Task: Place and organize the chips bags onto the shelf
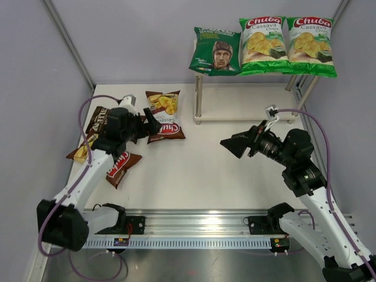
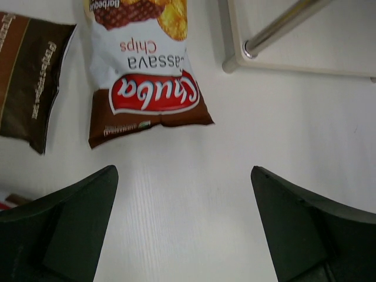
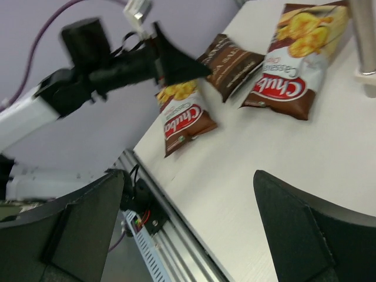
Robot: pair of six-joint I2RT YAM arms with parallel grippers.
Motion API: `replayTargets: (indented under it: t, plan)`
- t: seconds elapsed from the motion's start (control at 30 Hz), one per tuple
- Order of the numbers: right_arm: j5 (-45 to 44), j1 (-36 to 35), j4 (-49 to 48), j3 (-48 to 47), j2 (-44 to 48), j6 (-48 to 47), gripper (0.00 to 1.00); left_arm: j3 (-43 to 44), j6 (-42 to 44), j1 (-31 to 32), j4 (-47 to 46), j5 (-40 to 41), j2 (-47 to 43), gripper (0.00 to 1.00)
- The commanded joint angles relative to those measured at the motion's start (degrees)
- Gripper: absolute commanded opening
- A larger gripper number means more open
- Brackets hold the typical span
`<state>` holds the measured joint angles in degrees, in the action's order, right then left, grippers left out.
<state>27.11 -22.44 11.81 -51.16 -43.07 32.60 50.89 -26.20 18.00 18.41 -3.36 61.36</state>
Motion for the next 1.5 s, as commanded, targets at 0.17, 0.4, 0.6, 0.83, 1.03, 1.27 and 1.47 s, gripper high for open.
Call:
replayTargets:
  t: [0.17,0.4,0.6,0.83,1.03,1.27,1.47]
  plan:
    - [20.2,0.1,-14.8,9.8,9.0,0.7,0.99,7.2,1.3,-15.1,-25.2,-24.0,19.0,0.99]
    - [22.1,0.1,-28.5,17.9,10.3,7.9,0.99,21.9,1.1,-20.2,-26.9,-32.5,40.0,0.99]
    - [26.2,0.1,-33.7,19.5,8.8,11.2,0.99,37.1,2.0,-20.2,-18.6,-30.7,55.3,0.99]
    - [29.3,0.1,-34.8,19.9,8.7,9.7,0.99,39.3,1.3,-19.9,-19.7,-36.7,62.9,0.99]
    - [31.2,0.1,-37.2,19.3,7.4,10.2,0.99,41.1,1.6,-19.0,-20.8,-40.7,66.2,0.99]
    - [31.1,0.1,-37.6,19.4,7.8,10.5,0.99,43.1,-1.5,-16.6,-20.9,-43.7,69.9,0.83]
    - [29.8,0.0,-33.1,18.8,8.2,8.9,0.99,36.2,-10.1,-15.8,-34.1,-44.1,66.8,0.54]
